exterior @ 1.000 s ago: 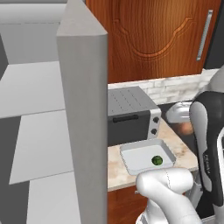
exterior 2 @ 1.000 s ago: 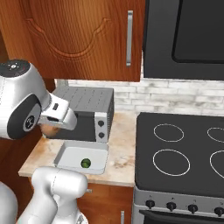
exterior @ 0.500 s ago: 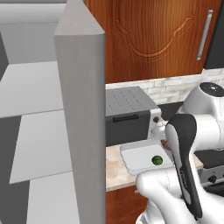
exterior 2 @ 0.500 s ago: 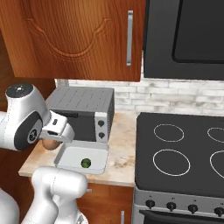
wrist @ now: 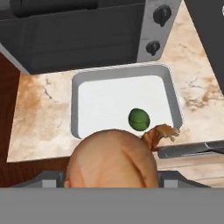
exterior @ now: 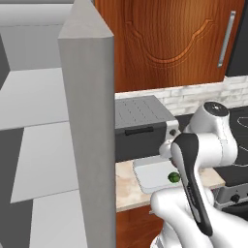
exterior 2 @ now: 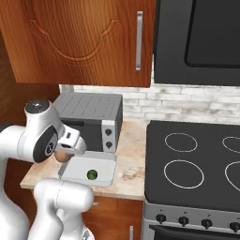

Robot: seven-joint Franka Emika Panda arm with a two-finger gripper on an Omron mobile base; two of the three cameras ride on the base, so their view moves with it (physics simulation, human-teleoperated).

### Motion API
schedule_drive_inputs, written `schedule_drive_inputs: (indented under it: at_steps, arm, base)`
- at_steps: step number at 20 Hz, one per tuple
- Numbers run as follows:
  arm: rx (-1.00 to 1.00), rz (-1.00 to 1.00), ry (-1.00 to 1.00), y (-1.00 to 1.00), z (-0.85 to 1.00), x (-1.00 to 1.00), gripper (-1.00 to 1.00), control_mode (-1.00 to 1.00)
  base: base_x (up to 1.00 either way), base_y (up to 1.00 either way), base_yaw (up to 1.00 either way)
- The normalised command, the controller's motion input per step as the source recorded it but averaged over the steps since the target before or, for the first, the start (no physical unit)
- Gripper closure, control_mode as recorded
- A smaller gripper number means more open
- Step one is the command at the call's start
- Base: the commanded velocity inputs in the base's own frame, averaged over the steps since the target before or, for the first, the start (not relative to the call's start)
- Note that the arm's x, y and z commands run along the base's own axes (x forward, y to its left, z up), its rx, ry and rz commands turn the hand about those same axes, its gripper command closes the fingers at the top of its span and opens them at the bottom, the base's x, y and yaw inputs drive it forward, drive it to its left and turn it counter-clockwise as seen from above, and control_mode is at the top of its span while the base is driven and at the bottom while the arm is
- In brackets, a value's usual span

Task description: Take the avocado and onion out of the freezer and place them in the tupperware container on the counter. Then put the tupperware containing the vegetables back in the freezer.

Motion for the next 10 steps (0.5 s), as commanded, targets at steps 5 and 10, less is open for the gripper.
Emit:
schedule_drive_inputs:
  at_steps: [5,10]
  arm:
    - [0.00,0.00,0.01,0.03,-0.46,0.11,1.00,-1.00]
    - [0.00,0.00,0.00,0.04,-0.50,0.11,1.00,-1.00]
  base:
    - [0.00,0.00,0.00]
    - [0.00,0.00,0.00]
